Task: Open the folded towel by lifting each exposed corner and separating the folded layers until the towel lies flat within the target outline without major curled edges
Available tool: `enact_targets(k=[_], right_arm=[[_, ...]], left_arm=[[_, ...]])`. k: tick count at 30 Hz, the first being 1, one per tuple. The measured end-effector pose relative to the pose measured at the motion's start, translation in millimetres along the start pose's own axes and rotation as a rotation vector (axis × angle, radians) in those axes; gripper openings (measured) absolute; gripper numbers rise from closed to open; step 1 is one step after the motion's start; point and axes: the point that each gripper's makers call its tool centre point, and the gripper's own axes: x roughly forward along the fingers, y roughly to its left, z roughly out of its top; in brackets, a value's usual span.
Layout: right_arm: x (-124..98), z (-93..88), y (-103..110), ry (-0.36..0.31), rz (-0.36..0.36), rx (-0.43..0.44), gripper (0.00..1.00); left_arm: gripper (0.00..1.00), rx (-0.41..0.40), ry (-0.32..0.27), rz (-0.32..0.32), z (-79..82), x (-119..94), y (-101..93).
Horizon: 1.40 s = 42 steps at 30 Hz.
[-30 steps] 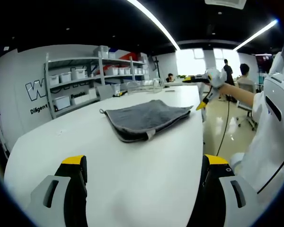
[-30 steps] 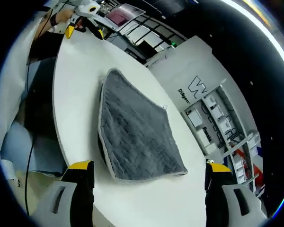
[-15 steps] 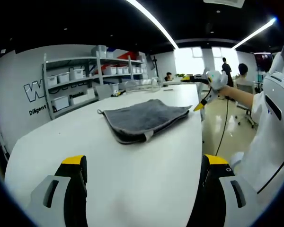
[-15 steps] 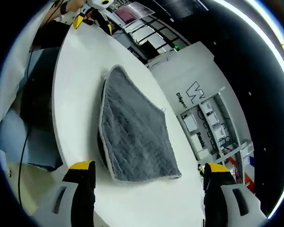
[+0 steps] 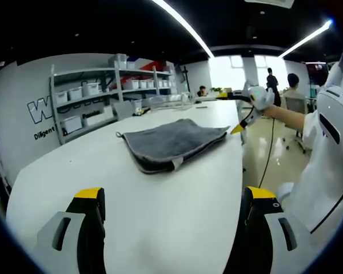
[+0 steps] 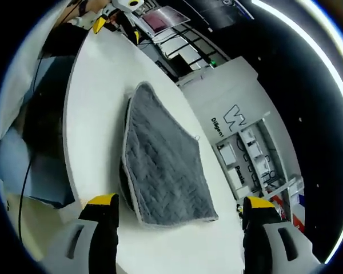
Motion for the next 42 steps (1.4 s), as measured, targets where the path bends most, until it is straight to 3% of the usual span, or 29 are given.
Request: enact_targets(k=[29,42], right_arm=[[10.2,-2.6,11.6,-0.001,0.034,-0.005,0.78],[8.8,5.4,12.2,-0.043,0.046,0.008,0.66]], left_arm=[[0.99,-0.012,-0.003,0.015,-2.9,-4.4,3.0],[0.99,-0.015,-0.005,0.018,-3.8,-5.2,3.4]])
